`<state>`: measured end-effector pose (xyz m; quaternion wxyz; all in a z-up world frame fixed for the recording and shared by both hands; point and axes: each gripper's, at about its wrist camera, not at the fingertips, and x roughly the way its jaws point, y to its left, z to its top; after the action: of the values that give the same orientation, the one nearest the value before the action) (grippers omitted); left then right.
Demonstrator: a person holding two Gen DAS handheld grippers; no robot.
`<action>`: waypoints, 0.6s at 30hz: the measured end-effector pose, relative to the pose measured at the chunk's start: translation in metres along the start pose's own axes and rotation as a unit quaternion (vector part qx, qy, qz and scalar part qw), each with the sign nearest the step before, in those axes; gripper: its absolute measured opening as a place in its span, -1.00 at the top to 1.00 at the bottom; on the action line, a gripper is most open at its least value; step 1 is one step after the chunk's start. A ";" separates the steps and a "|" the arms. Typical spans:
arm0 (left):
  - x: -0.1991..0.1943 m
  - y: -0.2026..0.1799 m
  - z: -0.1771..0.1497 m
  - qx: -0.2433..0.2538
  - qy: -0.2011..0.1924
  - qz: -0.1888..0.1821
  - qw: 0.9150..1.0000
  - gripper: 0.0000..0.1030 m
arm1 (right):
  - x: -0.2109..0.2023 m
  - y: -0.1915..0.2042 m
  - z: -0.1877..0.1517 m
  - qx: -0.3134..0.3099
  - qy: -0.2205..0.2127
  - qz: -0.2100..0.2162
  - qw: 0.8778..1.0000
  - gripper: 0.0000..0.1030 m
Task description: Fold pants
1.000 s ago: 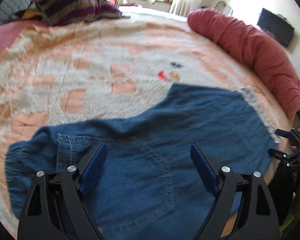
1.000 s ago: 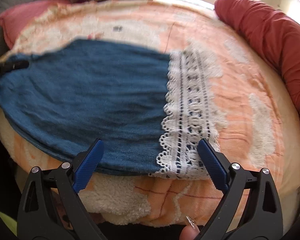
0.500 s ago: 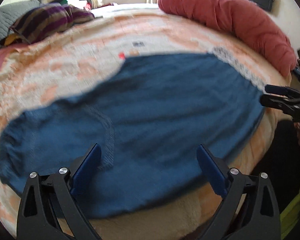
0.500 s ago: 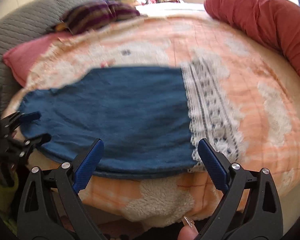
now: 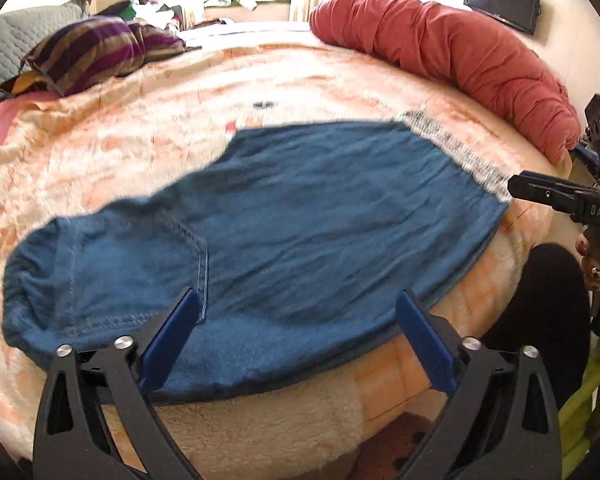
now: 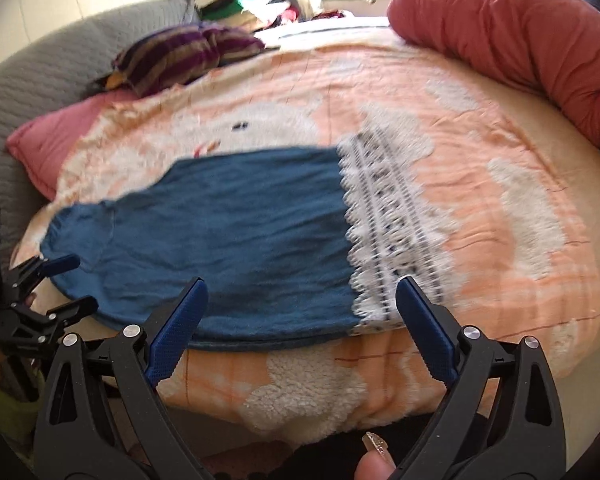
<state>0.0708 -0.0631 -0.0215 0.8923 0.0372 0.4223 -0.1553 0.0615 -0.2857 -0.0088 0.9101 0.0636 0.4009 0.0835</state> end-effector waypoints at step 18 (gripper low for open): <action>0.004 -0.039 0.064 0.046 -0.021 0.001 0.999 -0.91 | -0.019 -0.037 -0.004 0.046 -0.040 -0.025 0.998 -0.80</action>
<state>0.1085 -0.1135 0.0194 0.8986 0.0755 0.3956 -0.1740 0.0498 -0.3255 -0.0044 0.9234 0.0988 0.3687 0.0391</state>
